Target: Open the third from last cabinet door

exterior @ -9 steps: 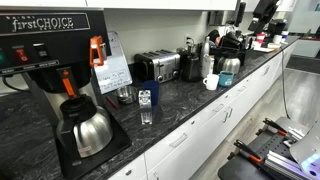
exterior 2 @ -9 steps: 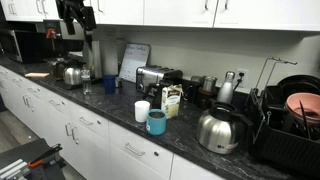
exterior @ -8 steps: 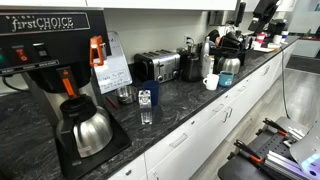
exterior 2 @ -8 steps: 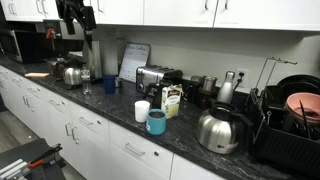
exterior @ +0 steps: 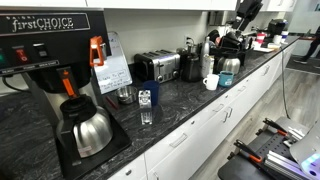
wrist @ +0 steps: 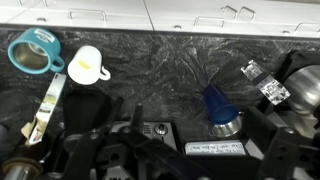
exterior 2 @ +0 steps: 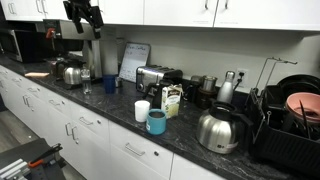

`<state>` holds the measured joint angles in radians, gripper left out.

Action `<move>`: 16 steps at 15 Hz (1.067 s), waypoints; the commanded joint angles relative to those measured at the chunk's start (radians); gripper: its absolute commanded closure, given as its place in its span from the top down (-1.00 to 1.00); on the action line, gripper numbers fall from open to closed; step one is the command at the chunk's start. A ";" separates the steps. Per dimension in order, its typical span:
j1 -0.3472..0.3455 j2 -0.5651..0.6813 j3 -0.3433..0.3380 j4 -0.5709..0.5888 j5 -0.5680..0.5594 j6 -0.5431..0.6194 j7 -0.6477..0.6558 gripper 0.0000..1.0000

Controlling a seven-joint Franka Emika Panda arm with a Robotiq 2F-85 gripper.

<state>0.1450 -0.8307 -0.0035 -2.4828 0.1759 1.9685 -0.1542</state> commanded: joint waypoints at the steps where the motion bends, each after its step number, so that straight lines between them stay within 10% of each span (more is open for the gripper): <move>1: 0.032 0.117 0.032 0.060 0.015 0.159 -0.019 1.00; 16: 0.100 0.194 0.041 0.114 0.056 0.264 -0.014 1.00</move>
<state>0.2299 -0.6471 0.0290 -2.3870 0.1918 2.2089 -0.1741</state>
